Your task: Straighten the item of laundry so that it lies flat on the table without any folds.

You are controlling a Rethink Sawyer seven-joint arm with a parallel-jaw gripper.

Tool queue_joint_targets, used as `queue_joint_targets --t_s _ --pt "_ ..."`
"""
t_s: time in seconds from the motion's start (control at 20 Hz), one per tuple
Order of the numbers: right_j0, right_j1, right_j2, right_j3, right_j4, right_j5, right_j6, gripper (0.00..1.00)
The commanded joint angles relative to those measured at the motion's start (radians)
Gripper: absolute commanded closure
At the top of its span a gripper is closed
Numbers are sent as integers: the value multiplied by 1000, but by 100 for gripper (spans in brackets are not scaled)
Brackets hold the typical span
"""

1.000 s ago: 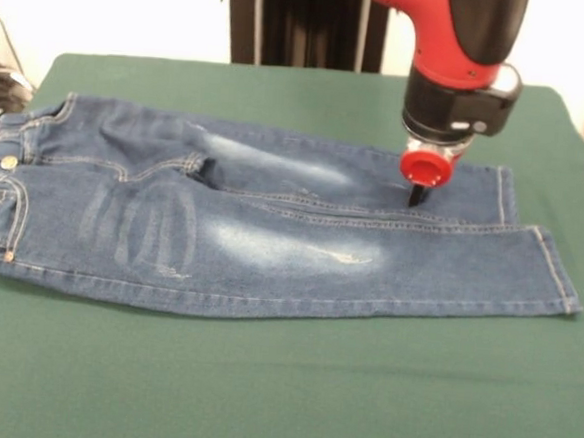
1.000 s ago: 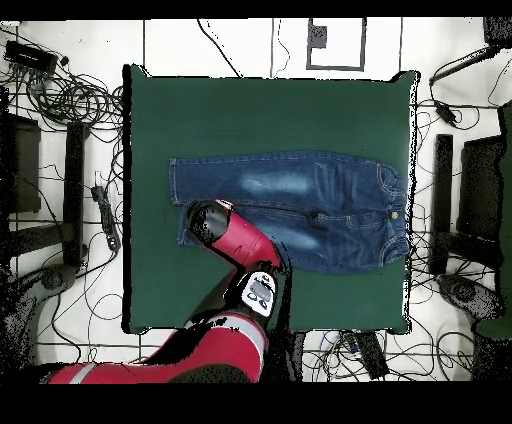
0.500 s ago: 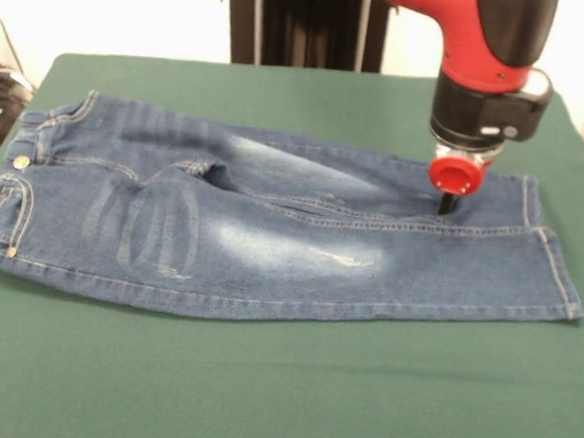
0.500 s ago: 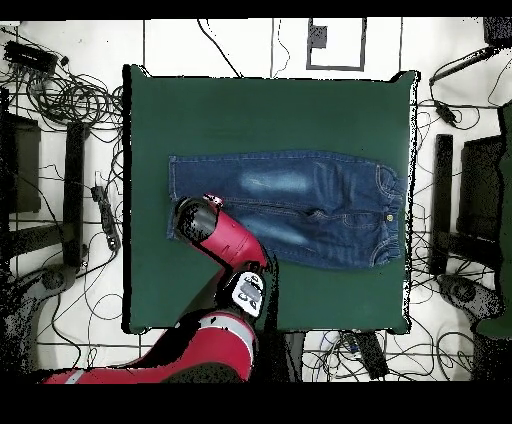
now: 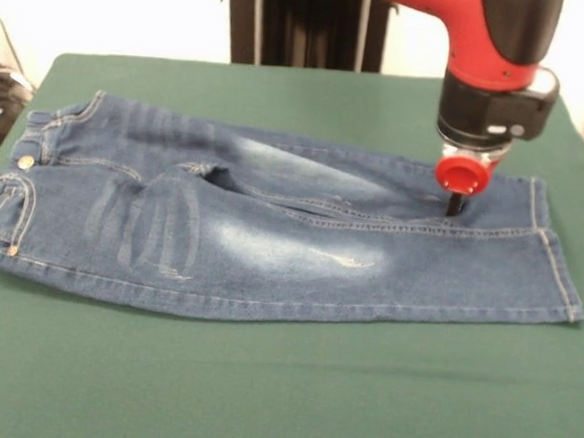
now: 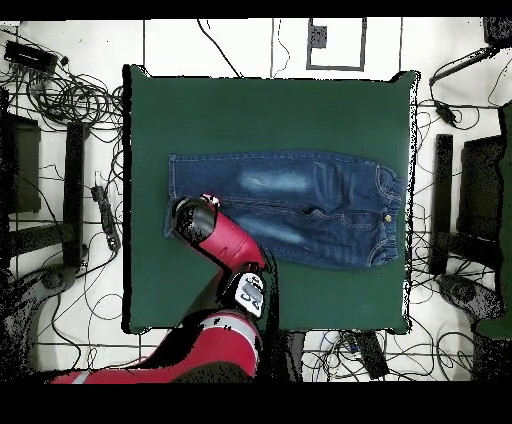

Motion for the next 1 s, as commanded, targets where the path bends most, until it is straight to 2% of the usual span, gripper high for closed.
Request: queue_joint_targets --t_s 0.05,0.15,0.35,0.4,0.6,1.0 --pt "-25 26 230 81 -96 14 -65 100" --pt "-24 25 173 59 -154 69 -91 100" --pt "-87 -7 199 78 -221 100 -104 100" --pt "-108 -16 232 96 -222 88 -93 100" --pt "-106 -28 270 112 -232 73 -18 100" --pt "-55 -45 306 139 -186 27 105 100"
